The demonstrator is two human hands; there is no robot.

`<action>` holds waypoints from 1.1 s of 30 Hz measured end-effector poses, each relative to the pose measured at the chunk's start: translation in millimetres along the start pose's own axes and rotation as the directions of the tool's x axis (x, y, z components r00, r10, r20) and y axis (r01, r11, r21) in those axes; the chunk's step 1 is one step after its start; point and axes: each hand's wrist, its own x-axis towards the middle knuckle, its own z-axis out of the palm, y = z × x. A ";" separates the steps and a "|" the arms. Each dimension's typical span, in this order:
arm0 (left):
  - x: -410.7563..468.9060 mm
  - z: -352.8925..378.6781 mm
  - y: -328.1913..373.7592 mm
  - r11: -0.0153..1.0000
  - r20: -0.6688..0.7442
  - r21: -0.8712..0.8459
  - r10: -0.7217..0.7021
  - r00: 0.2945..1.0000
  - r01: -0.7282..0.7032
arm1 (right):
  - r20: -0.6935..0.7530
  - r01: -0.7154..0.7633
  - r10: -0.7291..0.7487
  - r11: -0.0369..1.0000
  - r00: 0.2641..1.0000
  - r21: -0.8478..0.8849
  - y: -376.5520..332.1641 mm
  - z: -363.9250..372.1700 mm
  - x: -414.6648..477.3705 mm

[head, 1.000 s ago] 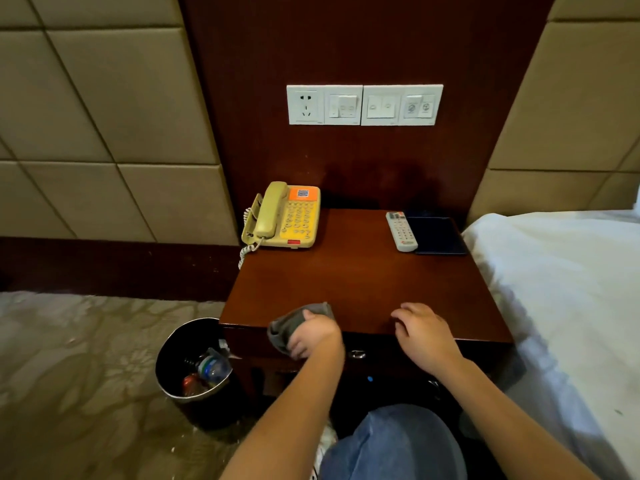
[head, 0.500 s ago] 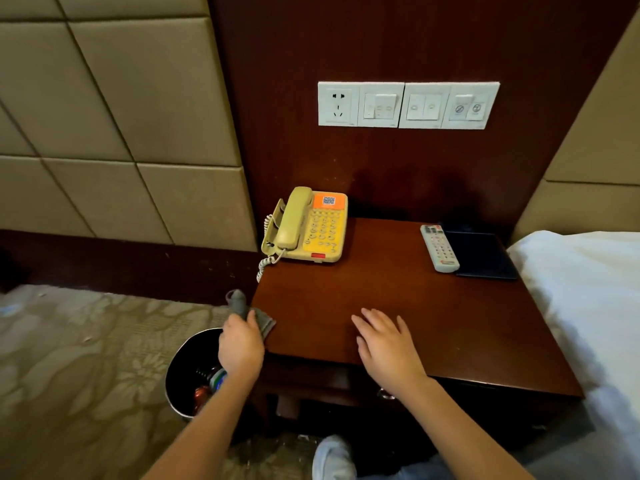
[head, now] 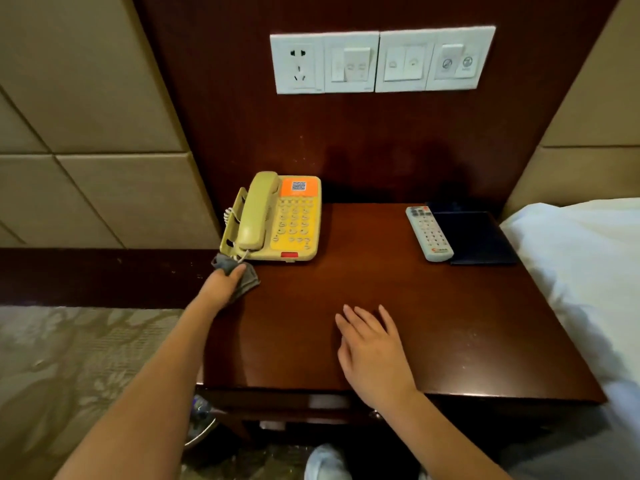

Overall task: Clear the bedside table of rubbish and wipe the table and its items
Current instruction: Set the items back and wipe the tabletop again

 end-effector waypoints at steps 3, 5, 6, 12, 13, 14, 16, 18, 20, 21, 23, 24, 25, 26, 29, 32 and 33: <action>6.5 3.4 -4.2 0.995 0.028 -0.095 -0.017 0.999 0.019 | 0.017 -0.003 0.003 1.000 1.000 -0.009 2.5 -1.5 0.2; 0.2 3.8 -11.1 0.989 0.055 -0.146 -0.031 0.998 0.038 | 0.038 -0.005 0.005 1.000 0.999 -0.012 3.4 -2.8 -2.2; -4.6 3.0 -14.8 0.985 0.071 -0.165 -0.034 0.997 0.045 | 0.053 -0.003 0.004 1.000 0.999 -0.015 3.1 -3.0 -3.8; -62.6 -6.9 -40.4 0.974 0.114 -0.221 -0.033 0.993 0.057 | 0.065 0.004 -0.003 1.000 0.998 -0.012 1.3 -5.4 -5.7; -75.7 -9.2 -47.4 0.966 0.133 -0.251 -0.022 0.991 0.055 | 0.053 0.004 -0.003 1.000 0.999 -0.020 0.9 -5.7 -5.8; -89.7 -11.9 -54.7 0.960 0.151 -0.272 -0.022 0.988 0.062 | 0.040 0.004 -0.002 1.000 0.999 -0.026 -0.1 -5.8 -5.6; -113.2 -13.6 -74.6 0.950 0.169 -0.299 -0.041 0.985 0.091 | 0.029 0.002 -0.001 0.999 1.000 -0.039 -0.8 -6.5 -6.2; -130.8 -12.3 -93.4 0.936 0.187 -0.329 -0.066 0.980 0.126 | 0.031 0.004 -0.002 0.999 1.000 -0.051 -0.5 -5.9 -6.5; -139.3 -12.1 -104.9 0.930 0.191 -0.336 -0.091 0.977 0.152 | 0.036 0.012 -0.010 0.998 0.999 -0.057 -0.7 -4.6 -6.5; -141.0 -12.5 -104.3 0.928 0.185 -0.336 -0.105 0.977 0.163 | 0.039 0.015 -0.013 0.999 0.999 -0.052 -0.3 -4.2 -6.8; -137.2 -16.3 -97.0 0.944 0.190 -0.299 -0.082 0.978 0.137 | 0.048 0.030 -0.029 0.999 0.998 -0.040 0.3 -3.2 -6.7; -133.7 -17.8 -89.6 0.957 0.202 -0.269 -0.055 0.978 0.109 | 0.051 0.037 -0.035 0.999 0.998 -0.034 1.0 -1.9 -6.7; -129.6 -19.0 -80.3 0.967 0.220 -0.243 -0.023 0.975 0.077 | 0.049 0.042 -0.040 0.999 0.998 -0.026 1.7 -1.8 -6.1; -123.8 -19.6 -71.3 0.974 0.240 -0.217 -0.007 0.971 0.061 | 0.044 0.045 -0.044 0.999 0.998 -0.018 1.9 -1.8 -6.1; -94.9 -17.3 -41.0 0.981 0.229 -0.186 -0.003 0.973 0.047 | 0.038 0.040 -0.040 0.999 0.998 0.002 1.8 -2.9 -7.4; -59.1 -13.6 -23.2 0.966 0.266 -0.221 -0.070 0.961 0.131 | 0.034 0.033 -0.033 0.999 0.999 0.020 2.4 -0.6 -6.3; -51.4 -12.9 -20.2 0.955 0.282 -0.251 -0.086 0.956 0.160 | 0.016 0.032 -0.032 0.999 0.999 0.012 1.9 -0.3 -6.5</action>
